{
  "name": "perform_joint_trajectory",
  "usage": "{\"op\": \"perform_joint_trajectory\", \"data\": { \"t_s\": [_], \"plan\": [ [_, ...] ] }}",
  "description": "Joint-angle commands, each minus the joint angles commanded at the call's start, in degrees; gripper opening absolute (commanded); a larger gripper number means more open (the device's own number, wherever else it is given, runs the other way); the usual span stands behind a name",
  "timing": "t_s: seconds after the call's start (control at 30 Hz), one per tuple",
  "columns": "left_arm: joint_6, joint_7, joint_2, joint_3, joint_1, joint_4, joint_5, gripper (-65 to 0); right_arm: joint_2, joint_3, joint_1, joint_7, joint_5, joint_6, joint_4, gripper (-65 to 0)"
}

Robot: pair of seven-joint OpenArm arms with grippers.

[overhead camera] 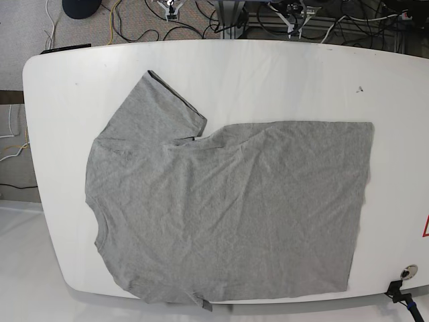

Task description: Fold the T-shirt properly

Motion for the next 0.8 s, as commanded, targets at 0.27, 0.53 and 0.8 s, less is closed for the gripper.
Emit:
{"op": "perform_joint_trajectory", "data": {
  "t_s": [0.27, 0.53, 0.8],
  "plan": [
    [0.1, -2.9, -0.5, 0.1, 2.2, 1.9, -0.3, -65.0, -1.0, 0.0, 0.2, 0.4, -0.6, 1.44, 0.2, -62.1],
    [0.0, -3.6, -0.5, 0.2, 2.5, 1.7, -0.4, -65.0, -0.9, 0.0, 0.4, 0.4, -0.9, 1.58, 0.3, -62.2],
    [0.0, -4.6, -0.7, 0.1, 3.2, 1.0, -0.2, -65.0, -0.9, 0.2, 0.3, 0.2, -1.0, 1.54, 0.5, -62.4]
  ]
}}
